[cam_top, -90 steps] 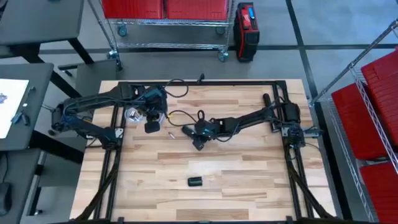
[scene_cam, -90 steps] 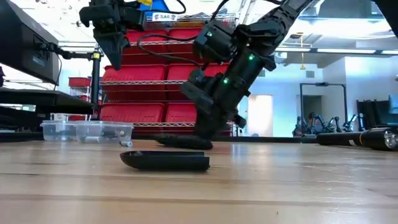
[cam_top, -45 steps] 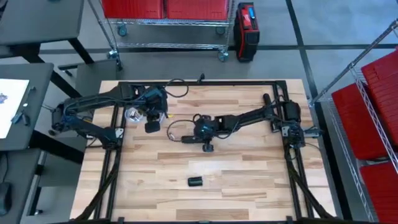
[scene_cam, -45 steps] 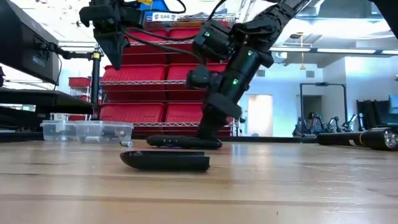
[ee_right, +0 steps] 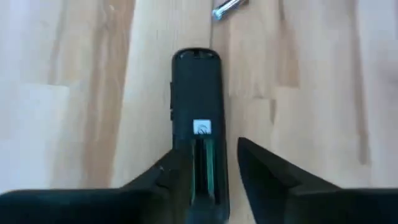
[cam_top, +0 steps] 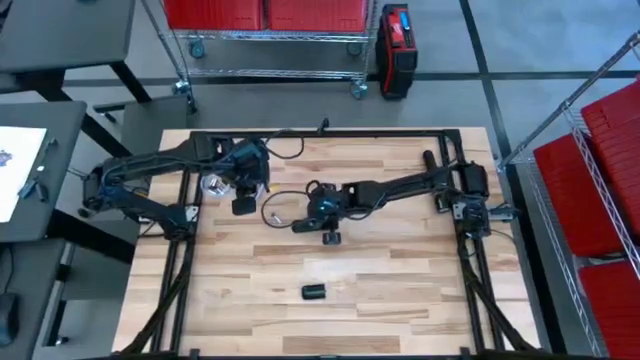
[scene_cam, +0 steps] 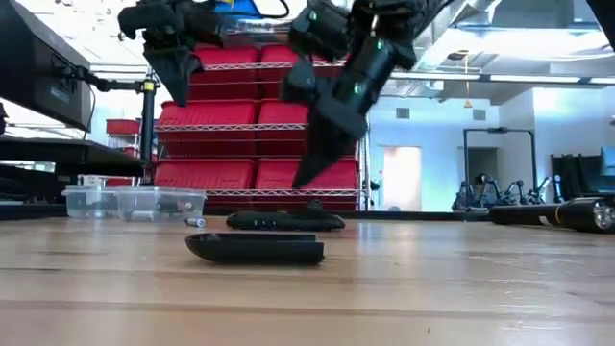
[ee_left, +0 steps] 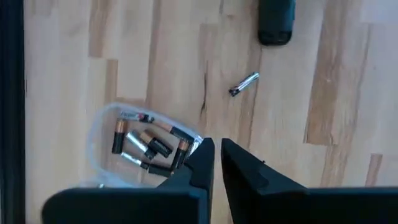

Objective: Insert battery
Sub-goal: Insert the silver battery into the remote's battery compartment

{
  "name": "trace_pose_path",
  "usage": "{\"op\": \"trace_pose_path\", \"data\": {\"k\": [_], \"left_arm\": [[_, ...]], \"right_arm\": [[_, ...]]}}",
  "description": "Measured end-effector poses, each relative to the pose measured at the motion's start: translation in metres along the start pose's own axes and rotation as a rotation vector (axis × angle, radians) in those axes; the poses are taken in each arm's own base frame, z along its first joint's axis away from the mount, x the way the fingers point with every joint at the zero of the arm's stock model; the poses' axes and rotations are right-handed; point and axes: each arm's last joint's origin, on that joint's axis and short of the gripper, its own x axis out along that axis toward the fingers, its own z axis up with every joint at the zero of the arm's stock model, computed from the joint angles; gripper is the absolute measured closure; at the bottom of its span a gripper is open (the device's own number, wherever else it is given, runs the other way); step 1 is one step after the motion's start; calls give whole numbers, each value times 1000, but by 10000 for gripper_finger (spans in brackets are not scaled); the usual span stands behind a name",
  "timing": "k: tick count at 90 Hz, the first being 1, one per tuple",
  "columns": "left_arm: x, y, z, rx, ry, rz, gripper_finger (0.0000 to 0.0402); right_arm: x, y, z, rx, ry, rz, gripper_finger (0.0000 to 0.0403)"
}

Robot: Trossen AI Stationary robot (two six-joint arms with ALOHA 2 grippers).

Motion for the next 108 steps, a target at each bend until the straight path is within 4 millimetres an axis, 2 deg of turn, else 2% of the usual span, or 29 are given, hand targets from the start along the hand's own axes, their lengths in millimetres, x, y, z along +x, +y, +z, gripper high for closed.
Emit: {"op": "trace_pose_path", "data": {"k": [13, 21, 31, 45, 56, 67, 82, 95, 108], "left_arm": [[0, -1, 0, 52, -6, -15, 317], [3, -2, 0, 86, -16, -34, 278], [19, -5, -4, 154, -16, -53, 242], [47, -10, -9, 237, -77, -35, 232], [69, -15, -12, 303, -135, -15, 239], [97, -20, -17, 312, -133, -82, 247], [135, -25, -18, 313, -5, -147, 256], [159, -30, -18, 392, 40, -170, 267], [170, -31, -18, 421, 55, -176, 277]], "right_arm": [[-43, -5, 6, 147, 9, -3, 225], [-80, -9, 0, 278, 55, -8, 205], [-134, -9, -6, 346, 30, -12, 192], [-208, 2, -12, 372, -154, -72, 192], [-246, 13, -29, 397, -300, -212, 196], [-257, 24, -55, 461, -352, -315, 199], [-251, 31, -83, 574, -366, -296, 199], [-239, 38, -94, 606, -344, -277, 200], [-232, 44, -97, 587, -316, -268, 200]]}}
